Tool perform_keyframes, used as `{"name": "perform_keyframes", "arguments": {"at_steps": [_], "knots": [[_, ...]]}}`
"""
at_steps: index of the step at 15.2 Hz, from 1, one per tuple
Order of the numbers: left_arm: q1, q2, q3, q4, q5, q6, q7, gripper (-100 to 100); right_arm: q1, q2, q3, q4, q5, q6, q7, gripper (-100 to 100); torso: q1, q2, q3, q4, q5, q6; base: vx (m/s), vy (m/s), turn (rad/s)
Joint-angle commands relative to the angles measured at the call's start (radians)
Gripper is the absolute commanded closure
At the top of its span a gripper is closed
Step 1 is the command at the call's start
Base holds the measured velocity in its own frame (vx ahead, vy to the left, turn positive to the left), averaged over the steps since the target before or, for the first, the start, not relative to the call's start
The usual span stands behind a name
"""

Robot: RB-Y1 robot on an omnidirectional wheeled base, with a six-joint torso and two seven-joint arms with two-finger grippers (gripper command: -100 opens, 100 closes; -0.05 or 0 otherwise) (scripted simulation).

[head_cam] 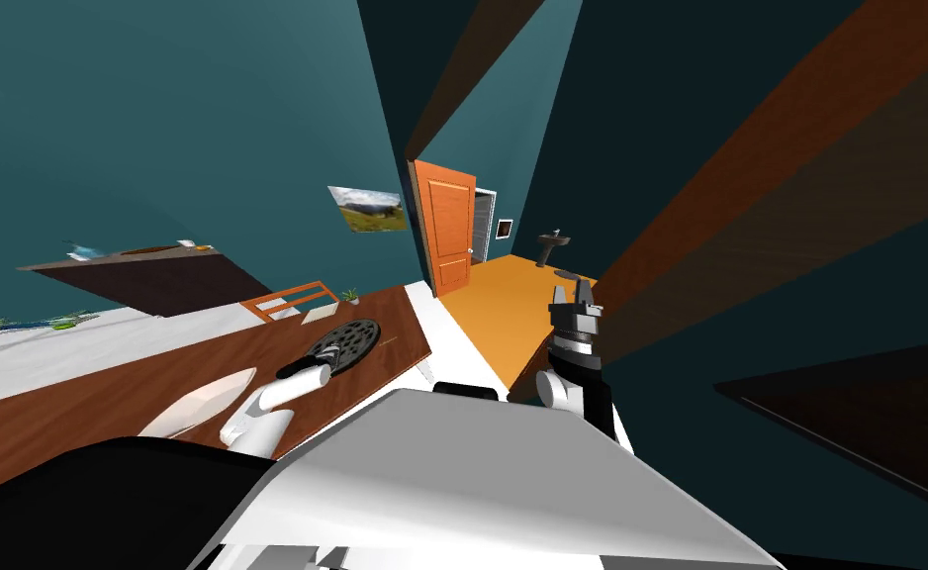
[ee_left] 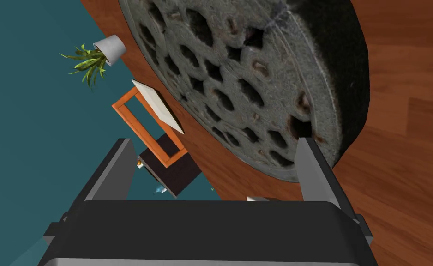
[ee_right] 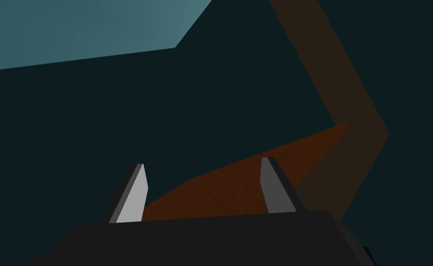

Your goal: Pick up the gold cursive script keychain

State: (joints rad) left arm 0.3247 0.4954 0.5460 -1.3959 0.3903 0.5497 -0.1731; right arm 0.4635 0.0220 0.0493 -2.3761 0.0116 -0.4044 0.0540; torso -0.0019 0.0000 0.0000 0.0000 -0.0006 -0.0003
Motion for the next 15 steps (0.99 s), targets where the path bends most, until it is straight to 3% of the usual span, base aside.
{"name": "perform_keyframes", "arguments": {"at_steps": [1,3,4,6,7,9,10,12,13,15], "knots": [[-0.009,0.011,0.037,0.050,0.014,0.050,-0.009,-100,0.000,0.000,0.000,0.000,0.000,0.000,0.000,0,0.000,0.000,0.000,0.000,0.000,0.000,0.045,-0.028,-0.169],[-0.009,0.011,0.037,0.054,0.014,0.077,-0.009,-100,0.000,0.000,0.000,0.000,0.000,0.000,0.000,0,0.000,-0.001,-0.001,0.000,0.000,0.001,0.045,-0.024,-0.147],[-0.017,0.027,0.067,0.085,0.035,0.109,-0.020,-100,0.000,0.000,0.000,0.000,0.000,0.000,0.000,0,0.000,-0.001,-0.001,0.000,0.000,0.000,0.046,-0.034,-0.202],[-0.017,0.027,0.067,0.108,0.035,0.132,-0.020,-100,0.000,0.000,0.000,0.000,0.000,0.000,0.000,0,0.000,-0.002,-0.001,0.000,0.000,0.001,0.042,-0.022,-0.130],[-0.025,0.042,0.096,0.140,0.055,0.171,-0.031,-100,0.000,0.000,0.000,0.000,0.000,0.000,0.000,0,0.000,-0.001,-0.001,0.000,0.000,0.000,0.045,-0.023,-0.206],[-0.025,0.042,0.096,0.161,0.055,0.186,-0.031,-100,0.000,0.000,0.000,0.000,0.000,0.000,0.000,0,0.000,-0.001,-0.001,0.000,0.000,0.001,0.041,-0.014,-0.150],[-0.033,0.056,0.124,0.194,0.075,0.224,-0.041,-100,0.000,0.000,0.000,0.000,0.000,0.000,0.000,0,0.001,-0.001,-0.001,0.000,0.000,0.000,0.041,-0.018,-0.186],[-0.033,0.056,0.124,0.212,0.075,0.239,-0.041,-100,0.000,0.000,0.000,0.000,0.000,0.000,0.000,0,0.000,-0.001,-0.001,0.000,0.000,0.000,0.045,-0.015,-0.136],[-0.040,0.070,0.151,0.247,0.094,0.276,-0.051,-100,0.000,0.000,0.000,0.000,0.000,0.000,0.000,0,0.000,-0.001,-0.001,0.000,0.000,0.000,0.056,-0.012,-0.161],[-0.040,0.070,0.151,0.262,0.094,0.291,-0.051,-100,0.000,0.000,0.000,0.000,0.000,0.000,0.000,0,0.001,-0.002,-0.001,0.000,0.000,0.001,0.052,-0.004,-0.131]]}}
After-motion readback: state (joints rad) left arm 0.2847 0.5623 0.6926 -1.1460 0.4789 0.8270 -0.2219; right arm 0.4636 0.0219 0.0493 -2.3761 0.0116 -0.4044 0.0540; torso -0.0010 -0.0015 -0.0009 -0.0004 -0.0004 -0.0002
